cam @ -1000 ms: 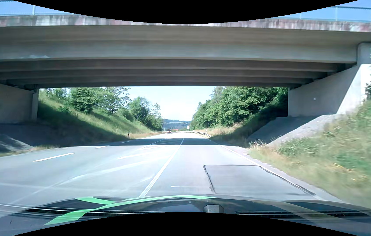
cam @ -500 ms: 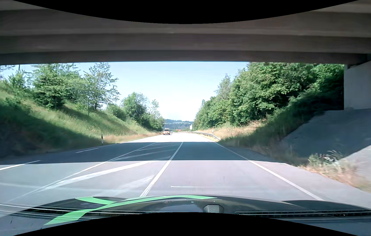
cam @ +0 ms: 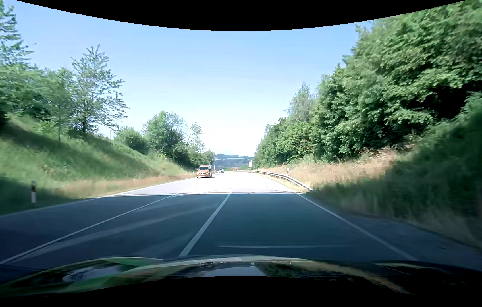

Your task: Follow the waypoints while adhering to traffic rules and regulations

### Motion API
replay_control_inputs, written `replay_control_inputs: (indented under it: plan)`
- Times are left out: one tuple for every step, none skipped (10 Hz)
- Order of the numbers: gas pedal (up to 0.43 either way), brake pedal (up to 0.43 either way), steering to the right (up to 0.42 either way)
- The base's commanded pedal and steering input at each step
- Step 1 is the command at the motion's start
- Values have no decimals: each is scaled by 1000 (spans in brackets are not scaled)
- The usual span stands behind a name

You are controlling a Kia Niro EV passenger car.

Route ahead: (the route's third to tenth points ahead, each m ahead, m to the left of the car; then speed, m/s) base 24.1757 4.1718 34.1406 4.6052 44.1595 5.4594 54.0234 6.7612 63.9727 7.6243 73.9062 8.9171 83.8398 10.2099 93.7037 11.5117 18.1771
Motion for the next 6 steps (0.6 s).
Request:
replay_control_inputs:
  plan:
    - [228,0,-9]
    - [209,0,-9]
    - [209,0,-9]
    - [209,0,-9]
    - [209,0,-9]
    - [220,0,-9]
